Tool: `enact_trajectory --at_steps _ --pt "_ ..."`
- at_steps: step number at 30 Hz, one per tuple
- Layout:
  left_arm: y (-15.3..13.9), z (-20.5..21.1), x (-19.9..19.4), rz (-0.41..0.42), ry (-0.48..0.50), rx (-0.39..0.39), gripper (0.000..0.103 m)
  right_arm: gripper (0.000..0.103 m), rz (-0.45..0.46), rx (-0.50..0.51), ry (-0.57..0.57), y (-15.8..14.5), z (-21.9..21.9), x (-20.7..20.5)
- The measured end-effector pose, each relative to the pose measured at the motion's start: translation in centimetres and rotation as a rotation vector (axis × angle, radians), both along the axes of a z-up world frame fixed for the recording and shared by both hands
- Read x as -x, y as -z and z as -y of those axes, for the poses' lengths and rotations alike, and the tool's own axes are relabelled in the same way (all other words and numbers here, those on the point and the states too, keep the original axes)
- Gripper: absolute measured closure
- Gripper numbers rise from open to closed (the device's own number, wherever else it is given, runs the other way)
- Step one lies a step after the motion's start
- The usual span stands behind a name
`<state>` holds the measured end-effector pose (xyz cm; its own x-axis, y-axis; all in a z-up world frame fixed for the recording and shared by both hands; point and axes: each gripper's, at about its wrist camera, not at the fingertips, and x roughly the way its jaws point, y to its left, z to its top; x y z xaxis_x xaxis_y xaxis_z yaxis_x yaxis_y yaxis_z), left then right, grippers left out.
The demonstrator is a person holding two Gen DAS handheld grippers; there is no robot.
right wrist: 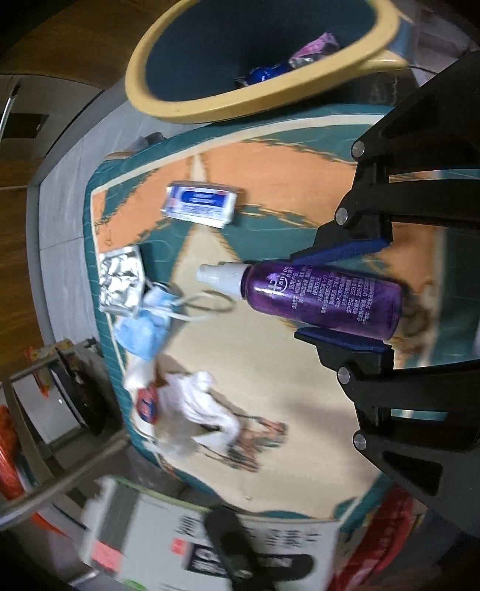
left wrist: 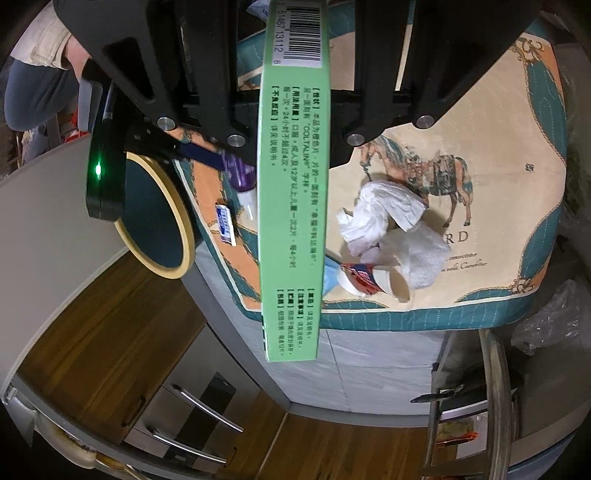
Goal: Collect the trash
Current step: 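Grasp the green COLTALIN box with the left tool while the right tool grasps the purple spray bottle, then carry the green box and purple bottle over the teal bin with both tools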
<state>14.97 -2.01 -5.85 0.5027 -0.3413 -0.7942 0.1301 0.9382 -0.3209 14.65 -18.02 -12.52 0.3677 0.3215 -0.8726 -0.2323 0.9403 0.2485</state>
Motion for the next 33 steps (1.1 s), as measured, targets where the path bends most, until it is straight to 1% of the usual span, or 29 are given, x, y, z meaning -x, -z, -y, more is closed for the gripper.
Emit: enact_trajectory --at_steps 1,4,6,9,14,19,22,28,30,33 --pt "0.0 0.2 0.2 0.000 0.003 0.000 0.084 0.066 -0.001 0.004 -0.008 0.0 0.0 0.4" --pt "0.0 0.5 0.6 -0.004 0.013 -0.002 0.084 0.066 -0.046 0.017 -0.033 0.9 -0.3 1.1" --pt "0.0 0.5 0.9 -0.005 0.016 -0.005 0.084 0.068 -0.026 0.025 -0.040 1.1 -0.2 1.6" --pt "0.2 0.3 1.3 -0.012 0.013 -0.007 0.084 0.069 -0.034 -0.003 -0.028 1.0 0.2 2.0" --pt "0.5 0.8 1.4 -0.019 0.017 -0.010 0.084 0.069 -0.017 -0.059 -0.015 -0.5 1.4 2.6" --pt "0.4 2.5 1.1 -0.017 0.045 -0.004 0.084 0.070 0.038 -0.111 0.004 -3.0 3.1 3.5" --pt "0.2 4.2 0.8 -0.011 0.073 0.002 0.084 0.070 0.077 -0.138 0.046 -4.6 5.2 4.1" --pt "-0.4 8.3 0.5 0.008 0.147 0.021 0.084 0.070 0.144 -0.160 0.144 -7.1 9.5 4.9" --pt "-0.3 9.6 0.4 0.007 0.170 0.019 0.084 0.070 0.167 -0.160 0.194 -7.5 11.4 5.3" --pt "-0.2 11.5 0.2 0.002 0.202 0.023 0.084 0.070 0.178 -0.172 0.268 -7.2 13.8 5.4"
